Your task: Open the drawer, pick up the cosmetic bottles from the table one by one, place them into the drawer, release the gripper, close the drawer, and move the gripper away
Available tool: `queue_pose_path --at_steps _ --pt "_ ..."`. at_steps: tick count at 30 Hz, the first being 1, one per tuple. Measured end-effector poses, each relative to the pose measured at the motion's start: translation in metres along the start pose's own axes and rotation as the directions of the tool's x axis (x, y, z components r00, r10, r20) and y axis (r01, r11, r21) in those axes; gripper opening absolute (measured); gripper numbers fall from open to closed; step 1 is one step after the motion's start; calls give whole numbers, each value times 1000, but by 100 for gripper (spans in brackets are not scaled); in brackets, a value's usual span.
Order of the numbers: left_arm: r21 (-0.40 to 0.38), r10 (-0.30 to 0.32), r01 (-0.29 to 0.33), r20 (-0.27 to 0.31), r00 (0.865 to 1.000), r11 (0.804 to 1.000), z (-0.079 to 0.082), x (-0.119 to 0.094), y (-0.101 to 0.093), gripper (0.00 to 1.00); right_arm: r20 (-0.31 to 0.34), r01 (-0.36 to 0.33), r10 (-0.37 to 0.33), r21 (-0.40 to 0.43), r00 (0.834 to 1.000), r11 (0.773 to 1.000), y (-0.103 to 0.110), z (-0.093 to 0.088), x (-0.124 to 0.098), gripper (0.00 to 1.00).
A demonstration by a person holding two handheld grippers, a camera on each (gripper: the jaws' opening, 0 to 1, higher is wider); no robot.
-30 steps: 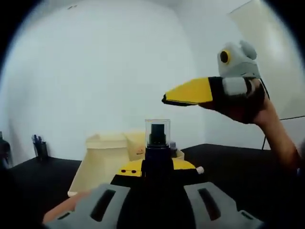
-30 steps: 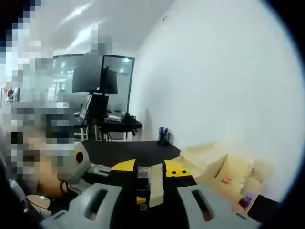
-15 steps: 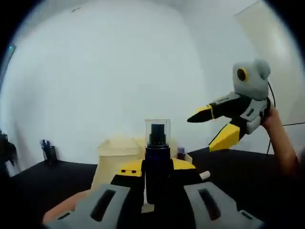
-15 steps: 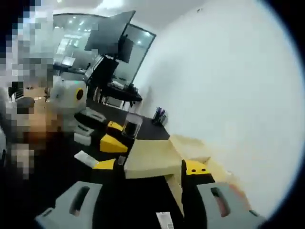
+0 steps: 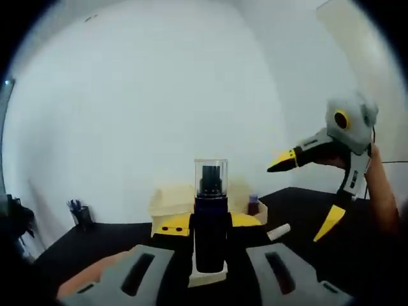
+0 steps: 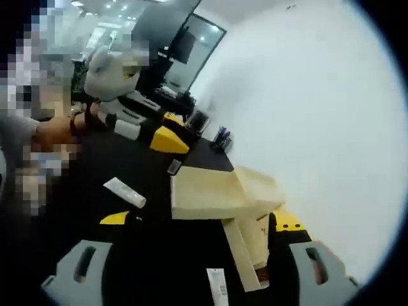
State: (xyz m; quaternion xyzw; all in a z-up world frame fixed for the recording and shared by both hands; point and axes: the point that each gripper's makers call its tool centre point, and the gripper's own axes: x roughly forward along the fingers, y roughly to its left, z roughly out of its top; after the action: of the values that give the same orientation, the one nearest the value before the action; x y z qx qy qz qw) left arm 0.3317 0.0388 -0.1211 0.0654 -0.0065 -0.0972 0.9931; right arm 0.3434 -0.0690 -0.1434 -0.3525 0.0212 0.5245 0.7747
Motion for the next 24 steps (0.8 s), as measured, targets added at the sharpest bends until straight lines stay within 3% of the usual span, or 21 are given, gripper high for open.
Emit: queue_pose_path --at_steps 10,18,22,24 --pt "62 34 -29 -86 996 998 -5 9 4 15 -27 56 -57 -18 998 998 -12 -5 -9 91" --pt "36 8 -2 -176 984 999 -6 20 8 15 -11 76 -76 -27 997 997 -15 -6 -20 90" --pt "-20 -21 17 -229 973 1000 -14 27 8 15 -9 75 -75 -20 997 997 -18 -7 -19 89" --pt "-43 -30 18 -289 957 999 -24 30 6 15 -17 74 -75 -24 997 997 -17 -10 -19 89"
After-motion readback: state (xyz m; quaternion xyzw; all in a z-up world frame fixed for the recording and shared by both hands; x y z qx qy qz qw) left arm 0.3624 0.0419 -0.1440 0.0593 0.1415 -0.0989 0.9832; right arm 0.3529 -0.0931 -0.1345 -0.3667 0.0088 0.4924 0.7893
